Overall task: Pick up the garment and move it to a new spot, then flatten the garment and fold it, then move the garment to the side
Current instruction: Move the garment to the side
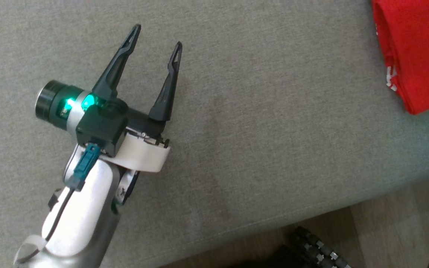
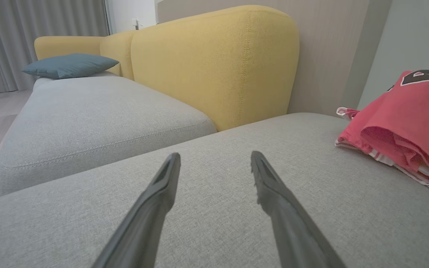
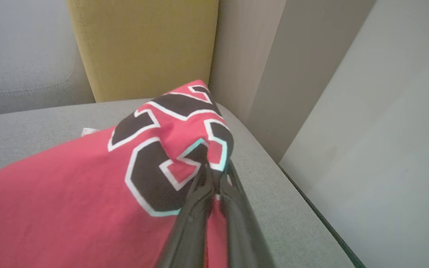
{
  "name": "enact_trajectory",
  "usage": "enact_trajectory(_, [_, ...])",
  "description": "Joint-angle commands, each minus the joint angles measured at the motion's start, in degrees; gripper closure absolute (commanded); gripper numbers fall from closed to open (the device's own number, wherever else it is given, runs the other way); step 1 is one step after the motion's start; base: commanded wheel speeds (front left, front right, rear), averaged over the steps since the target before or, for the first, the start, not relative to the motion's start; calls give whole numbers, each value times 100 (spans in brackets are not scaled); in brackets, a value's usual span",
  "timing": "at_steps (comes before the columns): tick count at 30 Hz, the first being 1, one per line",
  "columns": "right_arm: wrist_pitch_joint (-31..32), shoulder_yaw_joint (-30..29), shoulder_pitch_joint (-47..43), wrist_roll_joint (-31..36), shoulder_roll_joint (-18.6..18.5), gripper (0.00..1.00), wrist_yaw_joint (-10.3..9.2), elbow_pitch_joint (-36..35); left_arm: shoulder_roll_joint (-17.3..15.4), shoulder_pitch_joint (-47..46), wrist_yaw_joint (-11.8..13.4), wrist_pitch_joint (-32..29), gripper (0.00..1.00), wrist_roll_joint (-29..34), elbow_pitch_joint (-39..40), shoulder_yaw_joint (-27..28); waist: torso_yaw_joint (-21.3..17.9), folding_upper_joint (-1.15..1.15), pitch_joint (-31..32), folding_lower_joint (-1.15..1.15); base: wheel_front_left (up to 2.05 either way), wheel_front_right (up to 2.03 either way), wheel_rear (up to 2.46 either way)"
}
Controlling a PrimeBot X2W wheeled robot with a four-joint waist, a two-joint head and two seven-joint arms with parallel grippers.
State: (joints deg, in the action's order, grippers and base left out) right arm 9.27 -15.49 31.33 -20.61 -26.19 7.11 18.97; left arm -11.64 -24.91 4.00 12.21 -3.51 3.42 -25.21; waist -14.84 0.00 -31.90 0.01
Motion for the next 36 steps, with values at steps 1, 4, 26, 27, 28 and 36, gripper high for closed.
enact_trajectory(1, [11, 1, 72, -3, -224, 100, 37, -91, -67, -157, -9, 27, 0, 50, 208, 133, 19, 0, -51, -1, 0, 0, 0])
enact_trajectory(4, [126, -33, 202, 100, -208, 67, 37, 223, -25, -240, -34, 50, 0, 50, 172, 68, 67, 0, -115, -1, 0, 0, 0])
enact_trajectory(26, [-974, -181, -1656, 1032, 1344, 0, 37, -976, 170, 680, 378, 268, 0, -542, -217, 394, 837, 0, 1166, -1, 0, 0, 0])
enact_trajectory(27, [-1026, -91, -1780, 1033, 1452, 0, 37, -1134, 174, 770, 421, 270, 0, -580, -221, 440, 884, 0, 1247, -1, 0, 0, 0])
enact_trajectory(28, [-1059, 6, -1893, 1026, 1556, 0, 37, -1278, 180, 860, 463, 271, 0, -624, -224, 489, 928, 0, 1318, -1, 0, 0, 0])
enact_trajectory(36, [-1156, 606, -2374, 1023, 2009, 0, 37, -2033, 180, 1375, 657, 275, 0, -860, -305, 755, 1291, 0, 1759, -1, 0, 0, 0])
